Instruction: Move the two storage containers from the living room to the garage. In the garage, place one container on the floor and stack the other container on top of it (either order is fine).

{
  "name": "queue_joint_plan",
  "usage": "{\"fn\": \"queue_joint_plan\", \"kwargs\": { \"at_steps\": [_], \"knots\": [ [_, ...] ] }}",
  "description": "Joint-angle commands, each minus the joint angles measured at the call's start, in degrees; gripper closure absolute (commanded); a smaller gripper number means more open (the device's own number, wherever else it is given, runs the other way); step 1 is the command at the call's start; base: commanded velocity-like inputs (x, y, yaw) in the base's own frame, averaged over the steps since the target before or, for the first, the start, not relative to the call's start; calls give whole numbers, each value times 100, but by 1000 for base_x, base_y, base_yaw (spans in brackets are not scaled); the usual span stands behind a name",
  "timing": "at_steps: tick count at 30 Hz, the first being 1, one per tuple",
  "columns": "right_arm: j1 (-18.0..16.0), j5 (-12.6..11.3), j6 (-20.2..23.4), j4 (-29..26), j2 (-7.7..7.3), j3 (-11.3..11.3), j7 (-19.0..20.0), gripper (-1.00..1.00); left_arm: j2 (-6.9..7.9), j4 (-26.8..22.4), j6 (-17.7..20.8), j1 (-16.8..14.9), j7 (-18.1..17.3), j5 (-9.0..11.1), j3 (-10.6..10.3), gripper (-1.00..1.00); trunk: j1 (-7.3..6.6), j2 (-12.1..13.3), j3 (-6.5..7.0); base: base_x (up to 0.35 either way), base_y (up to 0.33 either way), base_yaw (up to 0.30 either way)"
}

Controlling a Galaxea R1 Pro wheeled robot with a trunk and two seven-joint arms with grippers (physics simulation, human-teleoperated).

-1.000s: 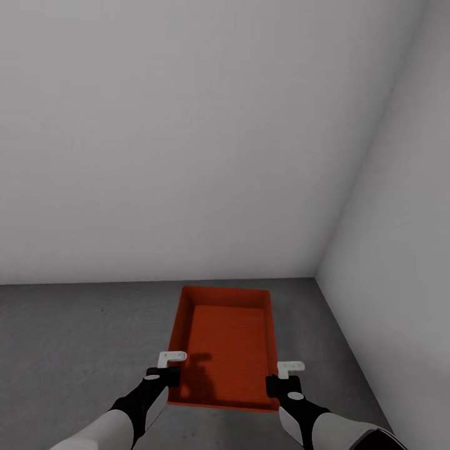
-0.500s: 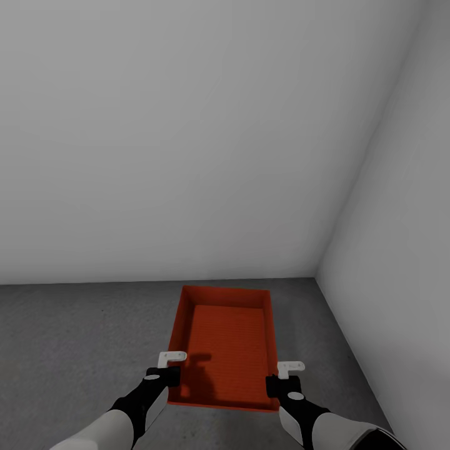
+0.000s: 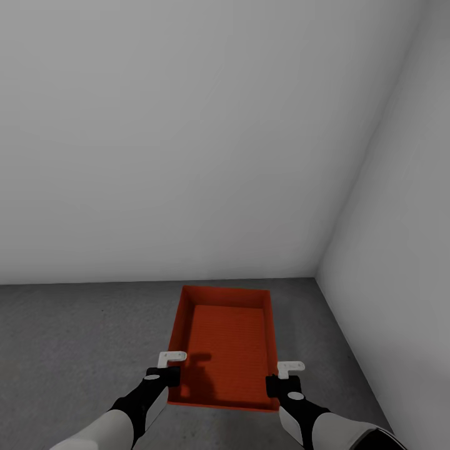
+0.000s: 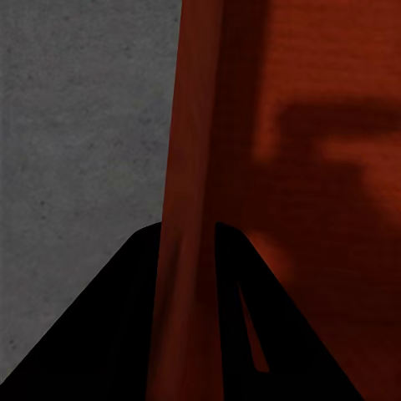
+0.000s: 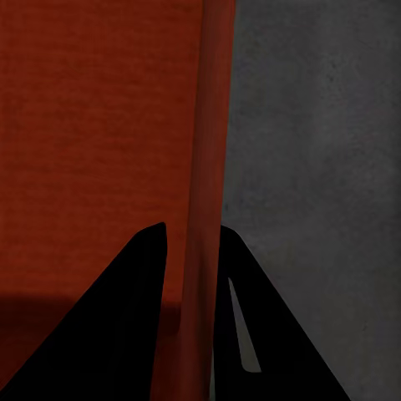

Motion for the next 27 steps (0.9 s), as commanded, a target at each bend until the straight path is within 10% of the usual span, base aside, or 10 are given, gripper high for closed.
{"fn": "queue_joint_plan", "kwargs": {
  "at_steps": [1, 27],
  "knots": [
    [-8, -64, -39, -4, -275, 67, -198, 100, 4, 5, 40, -1, 46, 44, -37, 100, 3, -11, -10, 0, 0, 0],
    [-4, -61, -39, -4, -275, 67, -198, 100, 2, 5, 40, -3, 45, 49, -37, 100, 530, -974, -441, 0, 0, 0]
  ]
}}
